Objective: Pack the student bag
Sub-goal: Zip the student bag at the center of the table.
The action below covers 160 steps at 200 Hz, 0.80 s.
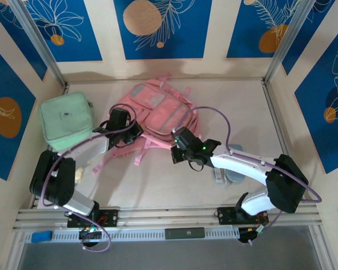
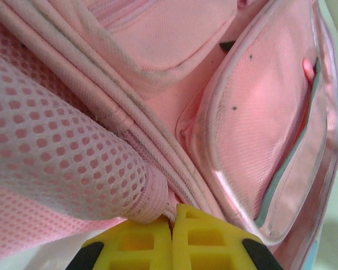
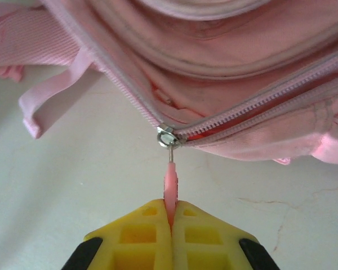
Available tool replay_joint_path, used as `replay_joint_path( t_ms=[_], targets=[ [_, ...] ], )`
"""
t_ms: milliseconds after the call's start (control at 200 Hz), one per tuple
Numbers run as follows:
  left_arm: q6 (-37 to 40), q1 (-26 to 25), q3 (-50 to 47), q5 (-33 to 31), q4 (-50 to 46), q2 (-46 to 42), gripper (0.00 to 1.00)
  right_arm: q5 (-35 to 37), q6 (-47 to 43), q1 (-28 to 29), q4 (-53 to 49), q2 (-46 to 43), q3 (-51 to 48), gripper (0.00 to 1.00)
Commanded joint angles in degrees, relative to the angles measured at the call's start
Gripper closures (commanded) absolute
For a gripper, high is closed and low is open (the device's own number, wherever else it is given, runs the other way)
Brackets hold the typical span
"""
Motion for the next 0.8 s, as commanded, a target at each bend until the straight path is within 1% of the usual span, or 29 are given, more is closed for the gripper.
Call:
replay_joint_path(
  t_ms=[0,70,145,165,235,255,305,385,440,490,580,650,690,795],
  targets=[
    [5.03,2.89,6.25,0.43,5.43,2.82,1.00,-5.85,1.01,5.77,-2.02,1.65,1.32,1.00],
    [6.28,3.97,8.23,2.06,4.36,4.54,1.00,-8.39,2.37,7.23,0.80,4.56,3.54,1.00],
    [8.46,4.18,8.85,2.60,2.41,4.05,1.00,-7.04,3.92,7.06,1.05,7.23,6.21,1.00],
    [8.92,4.15,8.63,2.33,1.57,3.55,0.95,-6.34,4.32,6.89,1.07,7.64,6.55,1.00],
    [8.91,4.22,5.96,3.46,1.63,1.21,0.67,-4.35,5.55,6.23,1.68,8.29,6.94,1.00],
    [8.44,4.14,4.72,3.86,1.80,0.31,0.62,-3.97,5.77,6.03,1.70,8.45,6.86,1.00],
    [6.21,3.83,0.98,4.49,2.97,-2.41,0.54,-2.85,6.08,5.70,1.45,8.56,6.78,1.00],
    [0.05,2.49,-5.92,4.78,5.69,-7.55,0.48,-3.13,5.12,5.72,1.77,8.14,6.51,1.00],
    [-4.27,-0.15,-10.36,2.42,9.06,-10.98,0.45,-3.18,4.88,6.11,1.79,7.83,6.42,1.00],
    [-7.40,-3.10,-12.93,0.27,9.98,-13.15,0.44,-3.00,4.80,6.44,1.84,7.59,6.37,1.00],
    [-14.27,-7.65,-17.37,-5.03,12.06,-15.53,0.44,-3.28,5.19,6.79,1.95,8.09,6.41,1.00],
    [-19.57,-10.15,-21.47,-7.84,17.49,-16.07,0.44,-3.51,5.39,6.91,1.78,8.28,6.55,1.00],
    [-21.47,-10.86,-22.31,-8.95,18.83,-15.89,0.44,-3.76,5.30,7.15,1.73,8.15,6.50,1.00],
    [-24.60,-13.60,-21.76,-11.81,18.72,-14.42,0.47,-2.87,4.84,8.23,0.80,7.93,7.19,1.00]
  ],
)
